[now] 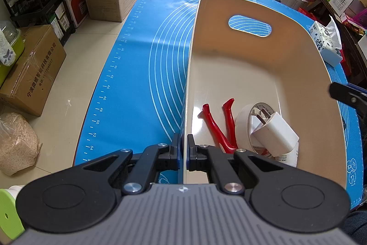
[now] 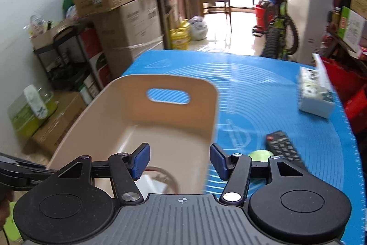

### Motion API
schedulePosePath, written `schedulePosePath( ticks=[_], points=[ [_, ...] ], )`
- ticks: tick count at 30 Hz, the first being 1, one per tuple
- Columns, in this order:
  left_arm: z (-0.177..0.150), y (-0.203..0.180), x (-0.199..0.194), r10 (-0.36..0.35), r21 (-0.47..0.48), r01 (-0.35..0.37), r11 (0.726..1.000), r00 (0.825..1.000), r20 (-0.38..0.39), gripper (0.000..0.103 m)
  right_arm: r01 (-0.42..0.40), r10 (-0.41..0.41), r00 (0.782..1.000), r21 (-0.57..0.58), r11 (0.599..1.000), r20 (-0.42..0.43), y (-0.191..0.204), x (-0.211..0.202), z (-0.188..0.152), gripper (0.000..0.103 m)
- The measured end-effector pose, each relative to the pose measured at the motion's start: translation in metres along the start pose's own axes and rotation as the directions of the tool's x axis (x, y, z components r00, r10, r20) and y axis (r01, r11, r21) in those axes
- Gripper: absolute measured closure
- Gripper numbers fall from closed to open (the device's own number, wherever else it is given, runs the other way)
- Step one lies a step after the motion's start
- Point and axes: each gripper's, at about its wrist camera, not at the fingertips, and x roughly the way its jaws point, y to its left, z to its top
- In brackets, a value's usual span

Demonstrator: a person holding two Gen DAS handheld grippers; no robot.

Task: Organize rigid objects
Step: 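Move the right gripper to the yellow-and-red toy and grasp it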

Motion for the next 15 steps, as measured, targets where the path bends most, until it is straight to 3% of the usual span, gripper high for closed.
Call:
schedulePosePath(
  ticks=[8,15],
  points=[
    [0.000,0.000,0.000,0.000,0.000,0.000,1.000,1.000,0.000,0.097,0.113,-0.113,0.994,0.053,0.992,-0.005,-0.053,-0.009,-0.012,0.035],
    [0.000,0.000,0.000,-0.001,-0.001,0.001,1.000,1.000,0.000,0.097,0.189,-0.185,0.980,0.044,0.981,-0.067,-0.091,-0.002,-0.044,0.035]
  ],
)
